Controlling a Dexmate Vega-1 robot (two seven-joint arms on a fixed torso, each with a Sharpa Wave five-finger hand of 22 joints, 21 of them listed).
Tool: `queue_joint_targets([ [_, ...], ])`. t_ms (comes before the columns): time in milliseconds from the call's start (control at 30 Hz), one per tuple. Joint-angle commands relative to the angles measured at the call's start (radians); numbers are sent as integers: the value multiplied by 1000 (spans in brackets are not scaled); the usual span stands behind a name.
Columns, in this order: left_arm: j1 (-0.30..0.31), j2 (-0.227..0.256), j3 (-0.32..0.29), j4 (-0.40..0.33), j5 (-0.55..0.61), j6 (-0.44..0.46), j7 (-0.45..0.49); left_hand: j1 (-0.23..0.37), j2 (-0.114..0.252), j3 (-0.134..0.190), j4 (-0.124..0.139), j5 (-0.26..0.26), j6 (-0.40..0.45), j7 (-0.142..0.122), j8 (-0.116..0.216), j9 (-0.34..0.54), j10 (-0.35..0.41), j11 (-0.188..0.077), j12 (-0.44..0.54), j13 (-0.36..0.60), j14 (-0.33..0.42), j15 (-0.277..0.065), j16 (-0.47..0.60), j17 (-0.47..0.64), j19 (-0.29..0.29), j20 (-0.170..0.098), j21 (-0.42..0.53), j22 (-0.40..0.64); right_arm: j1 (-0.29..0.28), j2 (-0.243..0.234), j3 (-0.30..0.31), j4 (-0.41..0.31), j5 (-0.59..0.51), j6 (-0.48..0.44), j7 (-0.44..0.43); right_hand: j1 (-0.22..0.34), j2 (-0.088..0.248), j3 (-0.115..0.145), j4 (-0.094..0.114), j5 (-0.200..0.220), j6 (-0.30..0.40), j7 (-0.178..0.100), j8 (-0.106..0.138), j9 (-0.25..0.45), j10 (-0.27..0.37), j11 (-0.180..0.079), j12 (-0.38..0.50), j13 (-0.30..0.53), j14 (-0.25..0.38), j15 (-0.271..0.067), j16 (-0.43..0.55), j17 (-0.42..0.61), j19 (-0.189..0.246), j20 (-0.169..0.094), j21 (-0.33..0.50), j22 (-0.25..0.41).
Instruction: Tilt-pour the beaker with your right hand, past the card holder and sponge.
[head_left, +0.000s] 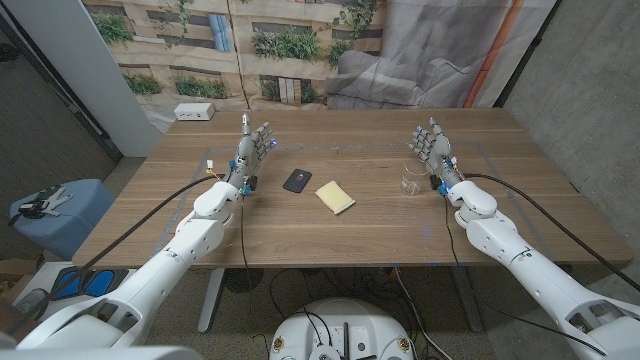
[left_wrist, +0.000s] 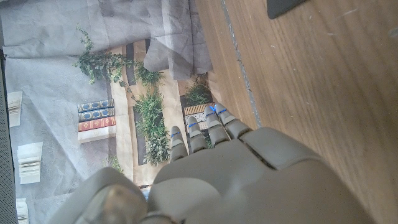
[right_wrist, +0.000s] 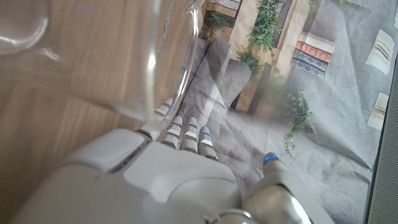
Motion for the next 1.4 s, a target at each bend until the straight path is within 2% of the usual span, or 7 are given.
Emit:
queue_joint_targets([
  [33, 0, 0, 0, 0, 0, 1, 0, 1, 25, -8, 1, 4, 0, -9, 4, 3, 10, 1, 6, 2, 6, 1, 5, 5, 8, -8, 7, 2, -22, -30, 15, 4, -2, 23, 20, -6, 5, 6, 0, 6, 5, -4, 5, 5, 5, -1, 7, 1, 2, -8, 3, 1, 4, -5, 5, 2],
  [267, 0, 0, 0, 0, 0, 0, 0, 1, 25, -8, 1, 4, -1, -9, 3, 3, 10, 0, 6, 2, 6, 1, 5, 5, 8, -8, 7, 2, -16, -37, 18, 38, 4, 46, 59, -3, 3, 6, -1, 6, 2, -4, 5, 5, 6, -1, 7, 1, 2, -8, 2, -1, 0, -5, 4, 2],
  [567, 0, -1, 0, 1, 0, 0, 0, 1, 25, -8, 1, 4, -2, -9, 3, 3, 9, 0, 6, 2, 6, 1, 5, 5, 8, -8, 7, 2, -47, -72, 33, 28, -6, 78, 74, 11, -8, 5, -14, 7, -7, -4, 3, 5, 5, 0, 7, 1, 3, -8, 0, -8, -5, -6, 3, 2],
  [700, 0, -1, 1, 1, 0, 0, 0, 1, 25, -8, 1, 4, 0, -8, 4, 3, 9, 1, 6, 2, 6, 1, 5, 5, 8, -8, 7, 2, -57, -88, 39, 27, -13, 95, 81, 30, -26, 4, -35, 7, -20, -4, 2, 5, -5, -4, 5, 1, -1, -10, -4, -14, -18, -9, 0, 1],
  [867, 0, -1, 1, 0, 0, 0, 0, 1, 25, -8, 1, 4, 0, -9, 3, 3, 9, 0, 6, 2, 6, 1, 5, 5, 8, -8, 7, 2, -61, -106, 37, 31, -39, 117, 88, 66, -55, 5, -76, 6, -44, -3, 2, 6, -15, -6, 4, 1, -10, -9, -9, -25, -37, -9, -2, 1],
  [900, 0, -1, 1, 0, 0, 0, 0, 1, 25, -8, 1, 4, -1, -9, 3, 3, 9, 0, 6, 2, 6, 1, 5, 5, 8, -8, 7, 2, -61, -109, 36, 33, -47, 123, 88, 79, -66, 5, -90, 5, -52, -1, 2, 6, -23, -11, 2, 1, -14, -10, -11, -29, -48, -10, -3, 1],
  [1400, 0, 0, 0, 0, 0, 0, 0, 1, 25, -8, 1, 4, 0, -9, 4, 3, 9, 1, 6, 2, 6, 1, 4, 5, 8, -8, 7, 2, -84, -168, 26, 26, -122, 168, 94, 144, -112, 5, -162, 2, -124, 25, -3, 8, -59, -20, 1, 3, -39, -6, -16, -46, -96, -6, -3, 1],
])
